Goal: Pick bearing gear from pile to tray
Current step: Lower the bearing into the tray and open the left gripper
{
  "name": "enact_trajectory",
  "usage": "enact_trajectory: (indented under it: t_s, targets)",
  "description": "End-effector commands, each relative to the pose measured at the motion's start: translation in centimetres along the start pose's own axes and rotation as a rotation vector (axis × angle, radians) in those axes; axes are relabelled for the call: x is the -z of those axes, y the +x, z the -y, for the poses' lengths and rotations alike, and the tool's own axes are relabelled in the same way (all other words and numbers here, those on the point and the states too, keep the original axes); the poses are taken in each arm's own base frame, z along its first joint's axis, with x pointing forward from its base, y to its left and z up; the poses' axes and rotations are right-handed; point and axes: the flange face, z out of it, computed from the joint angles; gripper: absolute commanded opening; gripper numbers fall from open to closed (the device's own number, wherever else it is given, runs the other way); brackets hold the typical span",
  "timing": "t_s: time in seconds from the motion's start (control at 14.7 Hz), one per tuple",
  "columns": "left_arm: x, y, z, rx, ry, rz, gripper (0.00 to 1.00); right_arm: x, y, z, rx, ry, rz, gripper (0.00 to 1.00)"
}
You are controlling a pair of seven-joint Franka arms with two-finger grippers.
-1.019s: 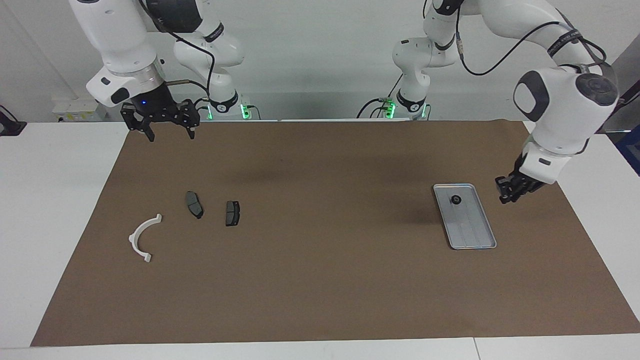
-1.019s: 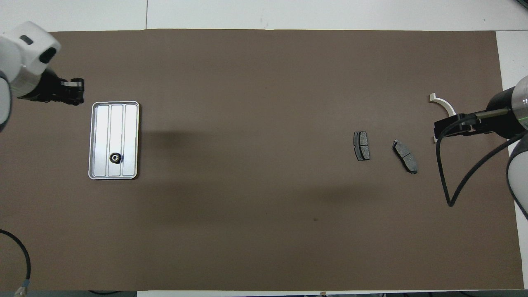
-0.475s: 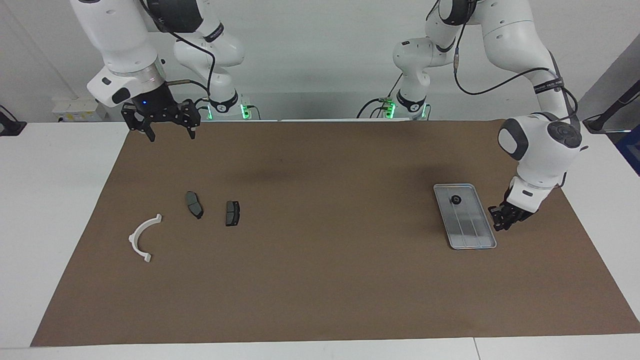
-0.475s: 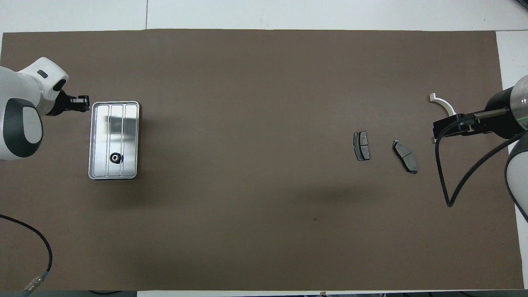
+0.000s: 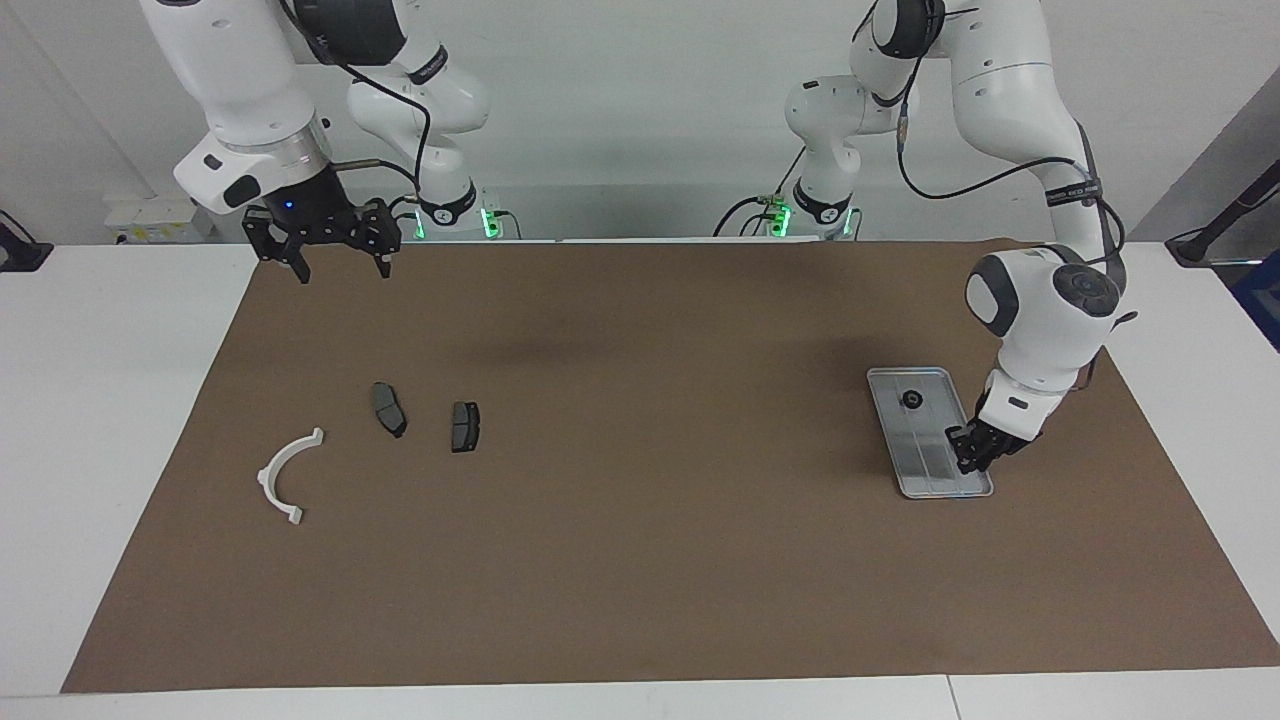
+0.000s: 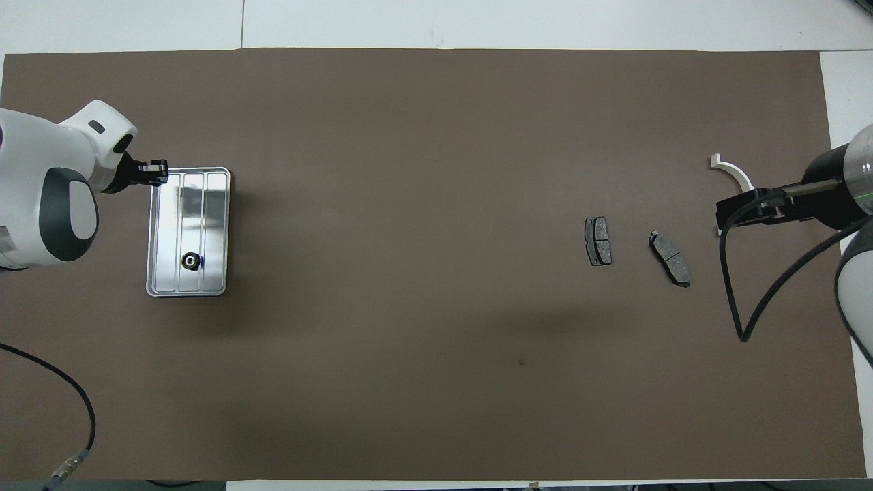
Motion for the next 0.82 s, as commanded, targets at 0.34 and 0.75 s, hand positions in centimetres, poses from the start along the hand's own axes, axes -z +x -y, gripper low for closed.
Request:
enact_trajectory:
  t_s: [0.34, 0.75]
  targets:
    - [-1.2, -2.9, -1.1, 0.007, 0.002, 0.041, 0.00, -0.1, -0.2, -0.2, 0.009, 0.016, -0.017, 1.00]
    - [-1.7, -3.6, -1.2, 0.000, 0.005, 0.049, 0.00, -0.1, -0.3, -0.2, 0.010, 0.016, -0.016, 1.00]
